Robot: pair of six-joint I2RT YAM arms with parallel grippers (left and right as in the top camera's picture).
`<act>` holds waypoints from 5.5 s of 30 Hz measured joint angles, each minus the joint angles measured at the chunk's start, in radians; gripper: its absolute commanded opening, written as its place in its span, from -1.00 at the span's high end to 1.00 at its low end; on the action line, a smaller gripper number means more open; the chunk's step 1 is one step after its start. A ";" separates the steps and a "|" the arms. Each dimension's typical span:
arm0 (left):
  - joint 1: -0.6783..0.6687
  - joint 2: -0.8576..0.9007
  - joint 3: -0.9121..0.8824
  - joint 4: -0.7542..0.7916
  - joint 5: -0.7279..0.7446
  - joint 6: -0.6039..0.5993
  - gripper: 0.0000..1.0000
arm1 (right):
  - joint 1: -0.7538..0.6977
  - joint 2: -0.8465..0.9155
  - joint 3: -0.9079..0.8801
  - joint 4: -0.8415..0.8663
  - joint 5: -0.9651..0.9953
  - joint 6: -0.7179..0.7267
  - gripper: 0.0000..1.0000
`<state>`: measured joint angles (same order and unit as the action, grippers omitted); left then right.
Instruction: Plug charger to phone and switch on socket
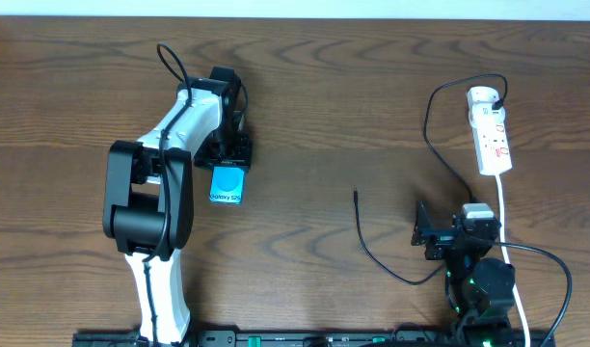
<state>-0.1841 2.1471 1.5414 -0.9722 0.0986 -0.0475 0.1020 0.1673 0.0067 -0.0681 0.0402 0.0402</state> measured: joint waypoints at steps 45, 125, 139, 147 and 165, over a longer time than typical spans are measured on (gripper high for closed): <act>0.048 -0.340 0.048 -0.002 0.429 -0.309 0.86 | 0.000 0.000 0.000 0.000 0.000 0.000 -0.98; 0.282 -0.351 0.049 -0.135 0.726 -1.031 0.86 | 0.000 0.000 0.000 0.000 0.000 0.000 -0.99; 0.282 -0.351 0.018 -0.192 0.494 -0.991 0.86 | 0.000 0.000 0.000 0.000 0.000 0.000 -0.98; 0.271 -0.350 -0.030 -0.191 0.440 -0.976 0.86 | 0.000 0.000 0.000 0.000 0.000 0.000 -0.98; 0.261 -0.350 -0.030 -0.187 0.410 -0.973 0.85 | 0.000 0.000 0.000 0.009 -0.003 0.000 -0.98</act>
<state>0.0769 1.7969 1.5112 -1.1591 0.5087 -1.0203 0.1020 0.1673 0.0067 -0.0589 0.0368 0.0406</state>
